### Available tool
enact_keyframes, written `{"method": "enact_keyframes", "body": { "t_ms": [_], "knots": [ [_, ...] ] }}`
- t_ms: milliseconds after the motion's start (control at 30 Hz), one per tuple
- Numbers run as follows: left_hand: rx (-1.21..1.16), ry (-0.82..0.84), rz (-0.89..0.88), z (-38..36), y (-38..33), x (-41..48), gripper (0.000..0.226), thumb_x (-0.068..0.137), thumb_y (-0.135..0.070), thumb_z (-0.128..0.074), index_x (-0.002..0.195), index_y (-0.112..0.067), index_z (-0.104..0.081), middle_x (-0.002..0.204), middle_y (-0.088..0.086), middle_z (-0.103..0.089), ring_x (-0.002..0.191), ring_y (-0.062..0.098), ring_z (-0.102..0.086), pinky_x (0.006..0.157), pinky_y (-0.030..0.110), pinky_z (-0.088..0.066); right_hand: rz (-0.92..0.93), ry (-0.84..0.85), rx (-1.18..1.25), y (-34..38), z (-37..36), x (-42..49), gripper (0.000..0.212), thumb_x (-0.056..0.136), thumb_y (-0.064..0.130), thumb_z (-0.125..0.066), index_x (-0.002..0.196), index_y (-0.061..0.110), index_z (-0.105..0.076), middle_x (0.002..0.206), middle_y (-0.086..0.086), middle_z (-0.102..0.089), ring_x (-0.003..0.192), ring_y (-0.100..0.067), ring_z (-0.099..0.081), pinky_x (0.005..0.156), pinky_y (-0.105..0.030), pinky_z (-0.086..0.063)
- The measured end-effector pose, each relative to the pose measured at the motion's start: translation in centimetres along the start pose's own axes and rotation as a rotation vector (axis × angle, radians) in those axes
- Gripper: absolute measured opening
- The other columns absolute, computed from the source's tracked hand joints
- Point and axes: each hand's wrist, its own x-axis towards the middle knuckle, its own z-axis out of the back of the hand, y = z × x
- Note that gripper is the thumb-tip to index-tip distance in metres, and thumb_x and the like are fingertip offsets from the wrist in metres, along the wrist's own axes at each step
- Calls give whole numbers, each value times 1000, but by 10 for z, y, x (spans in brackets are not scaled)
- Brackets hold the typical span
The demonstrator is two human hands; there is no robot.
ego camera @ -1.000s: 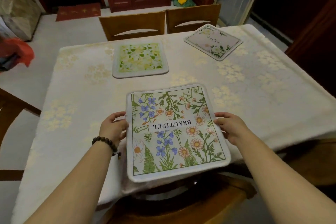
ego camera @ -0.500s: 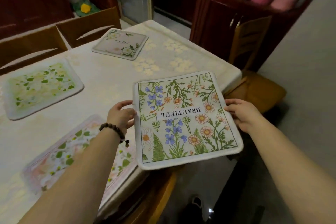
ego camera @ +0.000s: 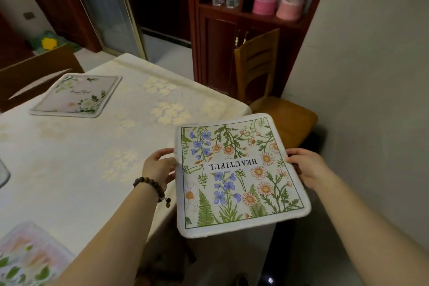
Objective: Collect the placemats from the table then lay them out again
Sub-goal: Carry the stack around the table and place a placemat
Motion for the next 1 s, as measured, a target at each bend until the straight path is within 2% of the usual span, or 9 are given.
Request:
{"method": "enact_keyframes", "body": {
  "t_ms": [100,267,367,533,633,800,1000],
  "knots": [
    [-11,-36,-3,-26,-5,14,34,84,11,-54,109,-11,-60,96,15,-69,81,26,-68,59,35,-55,3,37,-15,18,7,33,20,89,-2,-54,96,12,-66,95,-16,-71,83,-30,-70,59,-39,-55],
    [-56,-116,-14,-46,-10,28,34,84,11,-53,109,-11,-60,97,15,-69,88,29,-67,70,40,-57,14,115,-69,50,3,78,19,89,-2,-55,97,13,-65,95,-16,-71,86,-31,-69,62,-42,-56],
    [-92,-184,-17,-46,-17,34,34,84,12,-53,107,-12,-60,97,14,-68,86,28,-66,69,39,-57,29,173,-94,70,-14,99,20,88,-1,-56,97,13,-66,93,-14,-72,80,-29,-71,57,-39,-57],
    [-163,-294,-27,-22,-28,51,38,83,12,-52,113,-10,-60,102,17,-67,94,32,-65,67,39,-56,68,294,-124,100,-68,127,21,87,-3,-56,94,14,-66,86,-13,-71,66,-25,-72,48,-33,-55],
    [-223,-360,-35,-1,-32,64,39,82,13,-51,113,-9,-60,102,17,-68,91,31,-65,65,37,-54,100,371,-138,116,-109,140,21,85,-8,-55,93,9,-65,72,-11,-70,52,-19,-70,42,-28,-52],
    [-314,-472,-24,34,-34,86,39,81,13,-51,111,-9,-61,102,18,-68,93,33,-66,64,38,-54,88,471,-227,137,-178,159,19,85,-5,-56,93,10,-65,63,-9,-72,54,-22,-71,42,-29,-53],
    [-365,-594,1,68,-32,100,36,82,13,-51,108,-10,-61,99,17,-68,88,31,-66,69,40,-57,125,551,-367,145,-243,167,22,82,-5,-56,96,10,-66,65,-8,-72,51,-18,-69,43,-26,-50]
  ]
}}
